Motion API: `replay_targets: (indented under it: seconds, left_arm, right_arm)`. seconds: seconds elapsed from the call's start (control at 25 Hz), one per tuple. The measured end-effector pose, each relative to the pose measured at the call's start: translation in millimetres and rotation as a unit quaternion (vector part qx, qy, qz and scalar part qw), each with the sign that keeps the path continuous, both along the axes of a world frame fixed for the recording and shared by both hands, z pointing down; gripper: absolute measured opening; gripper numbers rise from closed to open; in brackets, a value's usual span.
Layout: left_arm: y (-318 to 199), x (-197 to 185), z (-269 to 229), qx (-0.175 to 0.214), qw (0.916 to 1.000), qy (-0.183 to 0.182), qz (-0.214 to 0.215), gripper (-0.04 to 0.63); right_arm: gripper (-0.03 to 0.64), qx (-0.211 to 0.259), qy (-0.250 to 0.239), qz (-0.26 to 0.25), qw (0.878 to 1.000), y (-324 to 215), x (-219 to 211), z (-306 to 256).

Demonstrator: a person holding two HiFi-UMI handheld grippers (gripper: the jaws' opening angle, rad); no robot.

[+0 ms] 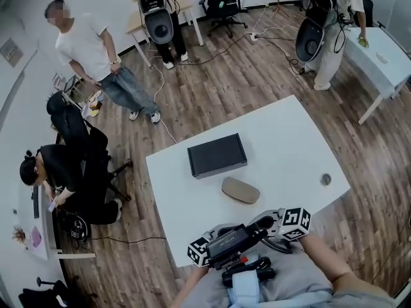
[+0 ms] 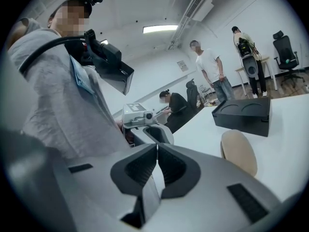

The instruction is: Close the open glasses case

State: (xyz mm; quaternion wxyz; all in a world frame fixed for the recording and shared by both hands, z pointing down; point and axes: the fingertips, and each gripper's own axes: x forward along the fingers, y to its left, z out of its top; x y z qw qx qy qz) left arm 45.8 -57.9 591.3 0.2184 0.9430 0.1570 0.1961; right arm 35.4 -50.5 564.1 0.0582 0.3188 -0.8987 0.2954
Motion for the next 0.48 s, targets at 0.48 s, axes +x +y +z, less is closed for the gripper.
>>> replay_targets:
  seconds: [0.48]
  left_arm:
    - [-4.4,1.7,3.4,0.004,0.9998,-0.001,-0.021,0.052]
  right_arm:
    - [0.034,0.002,-0.004,-0.019,1.000,-1.3,2.1,2.2]
